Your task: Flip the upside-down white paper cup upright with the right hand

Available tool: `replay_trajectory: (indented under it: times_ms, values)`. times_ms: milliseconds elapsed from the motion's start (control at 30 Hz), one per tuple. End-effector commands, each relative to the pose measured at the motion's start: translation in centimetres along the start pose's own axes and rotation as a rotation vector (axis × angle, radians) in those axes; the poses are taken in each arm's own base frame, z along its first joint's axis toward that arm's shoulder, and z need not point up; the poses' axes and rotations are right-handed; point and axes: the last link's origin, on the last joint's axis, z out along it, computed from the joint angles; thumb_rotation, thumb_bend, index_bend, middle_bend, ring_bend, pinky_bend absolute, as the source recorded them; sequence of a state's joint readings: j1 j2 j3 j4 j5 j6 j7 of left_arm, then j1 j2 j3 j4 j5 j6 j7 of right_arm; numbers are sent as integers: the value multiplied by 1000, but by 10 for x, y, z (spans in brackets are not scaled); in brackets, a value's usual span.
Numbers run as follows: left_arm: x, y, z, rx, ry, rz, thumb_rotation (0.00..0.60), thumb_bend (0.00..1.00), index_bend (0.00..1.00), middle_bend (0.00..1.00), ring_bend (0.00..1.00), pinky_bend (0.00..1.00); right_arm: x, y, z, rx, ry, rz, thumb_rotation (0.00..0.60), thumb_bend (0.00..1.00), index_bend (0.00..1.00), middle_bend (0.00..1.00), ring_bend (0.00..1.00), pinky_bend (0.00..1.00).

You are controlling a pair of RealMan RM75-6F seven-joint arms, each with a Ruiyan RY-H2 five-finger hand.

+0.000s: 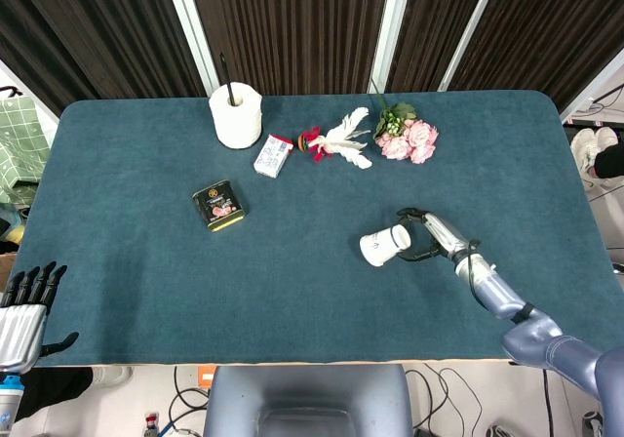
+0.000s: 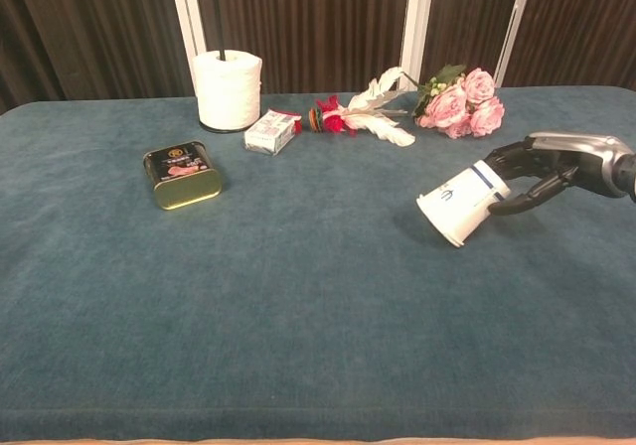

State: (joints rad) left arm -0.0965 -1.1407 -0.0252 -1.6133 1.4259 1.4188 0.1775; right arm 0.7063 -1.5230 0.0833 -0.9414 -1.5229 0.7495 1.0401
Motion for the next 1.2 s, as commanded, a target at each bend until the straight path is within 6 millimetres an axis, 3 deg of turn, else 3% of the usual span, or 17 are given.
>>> replay_trajectory:
  times_ms: [33, 200, 500, 767, 900, 1200]
  values:
    - [0, 0, 0, -1, 0, 0, 599, 2, 0, 1, 1, 1, 8, 6, -3, -3, 25, -43, 600, 268, 325, 127, 69, 95]
    - [0, 0, 0, -4, -1, 3, 599, 1, 0, 1, 1, 1, 18, 11, -10, -12, 47, -79, 600, 260, 184, 88, 49, 94]
    - [0, 1, 0, -4, 0, 6, 599, 1, 0, 1, 2, 1, 37, 24, -28, -61, 73, -195, 600, 248, 161, 19, 8, 76]
    - [0, 1, 0, -4, -5, 5, 599, 2, 0, 1, 1, 1, 58, -25, -44, 39, 100, -434, 600, 221, 202, 8, 5, 74]
    - [-1, 1, 1, -3, -7, 6, 599, 1, 0, 1, 2, 1, 57, -47, -44, 34, 86, -552, 600, 214, 246, 8, 5, 74]
    - [0, 1, 1, -1, -9, 8, 599, 2, 0, 1, 1, 1, 46, -55, -28, -47, 56, -701, 600, 213, 296, 8, 5, 74]
